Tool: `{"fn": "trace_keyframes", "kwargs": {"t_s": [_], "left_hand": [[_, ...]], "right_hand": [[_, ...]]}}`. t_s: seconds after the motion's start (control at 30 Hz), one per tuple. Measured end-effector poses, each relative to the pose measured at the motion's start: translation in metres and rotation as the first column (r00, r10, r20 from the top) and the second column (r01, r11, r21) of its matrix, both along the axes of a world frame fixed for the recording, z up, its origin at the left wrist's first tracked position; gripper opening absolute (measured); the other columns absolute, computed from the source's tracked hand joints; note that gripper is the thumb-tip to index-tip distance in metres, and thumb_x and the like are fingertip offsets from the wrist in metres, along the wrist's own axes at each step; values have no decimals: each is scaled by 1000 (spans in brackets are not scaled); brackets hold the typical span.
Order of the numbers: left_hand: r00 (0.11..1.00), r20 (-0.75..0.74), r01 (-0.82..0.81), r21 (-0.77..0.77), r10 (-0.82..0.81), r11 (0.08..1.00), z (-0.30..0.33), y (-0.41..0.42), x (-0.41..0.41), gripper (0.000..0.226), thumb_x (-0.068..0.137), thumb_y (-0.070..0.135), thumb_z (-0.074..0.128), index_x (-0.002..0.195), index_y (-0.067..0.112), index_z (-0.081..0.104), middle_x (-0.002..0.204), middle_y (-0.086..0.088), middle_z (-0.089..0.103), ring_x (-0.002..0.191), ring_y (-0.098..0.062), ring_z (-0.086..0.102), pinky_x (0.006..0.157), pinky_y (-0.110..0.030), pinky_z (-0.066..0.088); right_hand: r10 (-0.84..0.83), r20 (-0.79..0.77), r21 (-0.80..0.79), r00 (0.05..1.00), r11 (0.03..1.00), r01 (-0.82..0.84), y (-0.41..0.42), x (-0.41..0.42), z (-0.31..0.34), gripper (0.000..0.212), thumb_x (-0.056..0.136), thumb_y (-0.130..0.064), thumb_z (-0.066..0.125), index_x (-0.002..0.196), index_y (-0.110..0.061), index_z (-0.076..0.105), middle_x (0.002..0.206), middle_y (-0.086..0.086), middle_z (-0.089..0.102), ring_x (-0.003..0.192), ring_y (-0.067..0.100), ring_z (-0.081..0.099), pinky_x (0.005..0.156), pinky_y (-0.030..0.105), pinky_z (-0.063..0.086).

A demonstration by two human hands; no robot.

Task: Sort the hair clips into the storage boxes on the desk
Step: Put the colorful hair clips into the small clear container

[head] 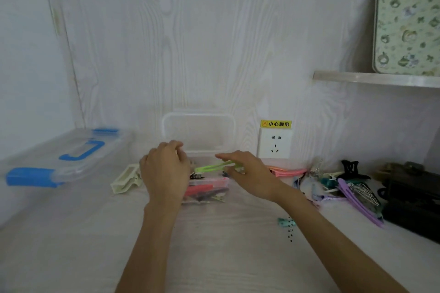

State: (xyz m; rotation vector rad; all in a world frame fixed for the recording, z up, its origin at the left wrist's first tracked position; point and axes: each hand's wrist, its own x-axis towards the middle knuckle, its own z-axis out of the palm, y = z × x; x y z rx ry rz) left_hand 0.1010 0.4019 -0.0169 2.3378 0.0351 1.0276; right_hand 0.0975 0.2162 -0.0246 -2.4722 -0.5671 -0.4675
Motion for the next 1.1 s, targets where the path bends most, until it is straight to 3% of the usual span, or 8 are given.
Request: {"fn": "trace_keyframes", "kwargs": {"t_s": [0.17, 0.27, 0.4, 0.57, 0.63, 0.77, 0.97, 1.1], "left_hand": [[931, 215, 306, -19, -295, 952, 14, -45, -32, 14, 87, 34, 56, 90, 24, 66, 84, 10, 65, 70, -8, 57, 60, -24, 45], [831, -95, 557, 131, -548, 820, 5, -83, -53, 34, 80, 60, 55, 80, 27, 63, 78, 12, 63, 66, -5, 55, 59, -22, 42], [680, -488, 705, 234, -547, 669, -22, -109, -62, 60, 69, 80, 49, 105, 33, 59, 107, 15, 58, 98, -7, 54, 78, -30, 45], [605, -574, 781, 295, -551, 550, -39, -106, -50, 46, 84, 56, 53, 123, 33, 56, 127, 9, 52, 117, -15, 45, 95, -36, 43], [602, -547, 789, 294, -582, 539, -40, -103, -44, 36, 89, 47, 51, 122, 35, 58, 120, 10, 56, 112, -14, 49, 92, -36, 45], [598, -511, 799, 328, -617, 504, -40, -99, -40, 31, 90, 46, 52, 118, 36, 61, 111, 13, 61, 99, -7, 54, 81, -28, 47], [578, -459, 816, 332, -674, 474, -32, -93, -35, 29, 89, 42, 55, 116, 35, 64, 109, 16, 61, 84, 2, 49, 72, -20, 38], [654, -204, 753, 260, -728, 604, -13, -72, -28, 26, 90, 32, 58, 114, 31, 66, 104, 15, 60, 83, -4, 56, 72, -27, 47]], "right_hand": [[-168, 23, 149, 986, 975, 163, -54, -14, 3, 27, 93, -19, 54, 116, -31, 60, 116, -11, 60, 109, 7, 47, 93, 21, 33], [-238, -77, 138, 968, 959, 246, -97, -24, 1, 22, 92, -16, 55, 100, -34, 64, 99, -12, 66, 97, 12, 60, 89, 30, 47], [-242, -299, 17, 923, 966, 259, -125, -38, -9, 23, 87, -29, 62, 110, -28, 66, 98, -13, 65, 91, 8, 61, 70, 9, 43], [-241, -480, -206, 843, 966, 159, -132, -43, -7, 57, 82, -34, 68, 134, -27, 47, 129, -8, 42, 121, 10, 39, 101, 24, 34], [-263, -411, -263, 873, 951, 163, -135, -42, -11, 53, 82, -30, 69, 131, -25, 51, 123, -3, 45, 118, 13, 41, 99, 24, 34], [-320, -129, -250, 939, 926, 282, -126, -37, -21, 28, 81, -37, 68, 108, -27, 68, 92, -5, 51, 92, 15, 51, 69, 19, 38], [-340, 71, -357, 938, 869, 342, -117, -32, -34, 32, 90, -43, 52, 108, -20, 64, 109, -2, 55, 105, 18, 45, 87, 31, 32], [-319, 100, -244, 942, 910, 334, -119, -31, -33, 24, 91, -31, 55, 108, -20, 67, 103, -4, 62, 98, 16, 48, 78, 28, 31]]}}
